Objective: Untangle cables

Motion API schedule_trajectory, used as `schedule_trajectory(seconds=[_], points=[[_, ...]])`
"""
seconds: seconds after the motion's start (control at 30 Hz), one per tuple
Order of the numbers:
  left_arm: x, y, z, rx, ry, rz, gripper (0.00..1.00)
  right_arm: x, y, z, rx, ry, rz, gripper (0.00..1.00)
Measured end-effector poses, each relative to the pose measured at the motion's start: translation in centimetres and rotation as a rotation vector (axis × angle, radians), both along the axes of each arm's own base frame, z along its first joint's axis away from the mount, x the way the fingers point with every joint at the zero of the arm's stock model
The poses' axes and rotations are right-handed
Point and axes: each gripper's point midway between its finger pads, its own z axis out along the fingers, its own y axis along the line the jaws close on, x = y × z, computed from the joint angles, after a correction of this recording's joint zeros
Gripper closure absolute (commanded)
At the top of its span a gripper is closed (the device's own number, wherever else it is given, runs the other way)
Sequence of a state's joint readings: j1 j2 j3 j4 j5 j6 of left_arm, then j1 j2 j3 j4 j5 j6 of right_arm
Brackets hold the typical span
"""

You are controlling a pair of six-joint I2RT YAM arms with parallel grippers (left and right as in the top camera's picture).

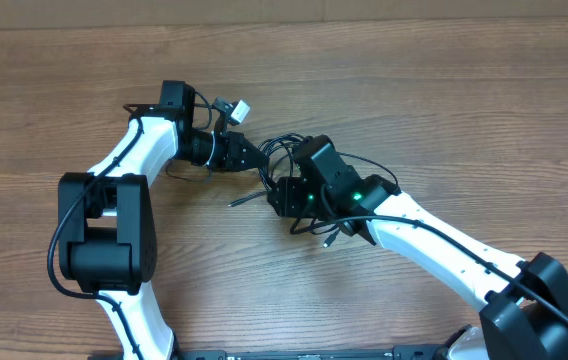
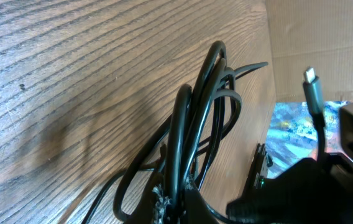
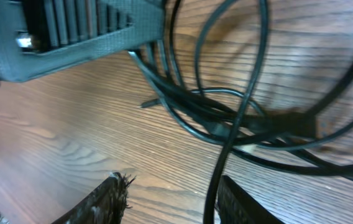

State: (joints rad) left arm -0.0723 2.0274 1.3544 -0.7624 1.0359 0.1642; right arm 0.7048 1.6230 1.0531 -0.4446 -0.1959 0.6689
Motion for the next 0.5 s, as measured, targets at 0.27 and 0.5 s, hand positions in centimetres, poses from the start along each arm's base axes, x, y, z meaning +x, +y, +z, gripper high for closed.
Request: schedule_trajectory(seconds=[0.27,0.5], points=[[0.0,0.0,0.0,0.000,0.000,0.000,0.96,1.3,-6.0,-0.2,-0.137,0.101,-0.118,0.64],[0.0,0.0,0.0,0.000,0.000,0.000,0.96,2.3,-5.9,1.5,-0.101,0.050,-0.092,0.73]])
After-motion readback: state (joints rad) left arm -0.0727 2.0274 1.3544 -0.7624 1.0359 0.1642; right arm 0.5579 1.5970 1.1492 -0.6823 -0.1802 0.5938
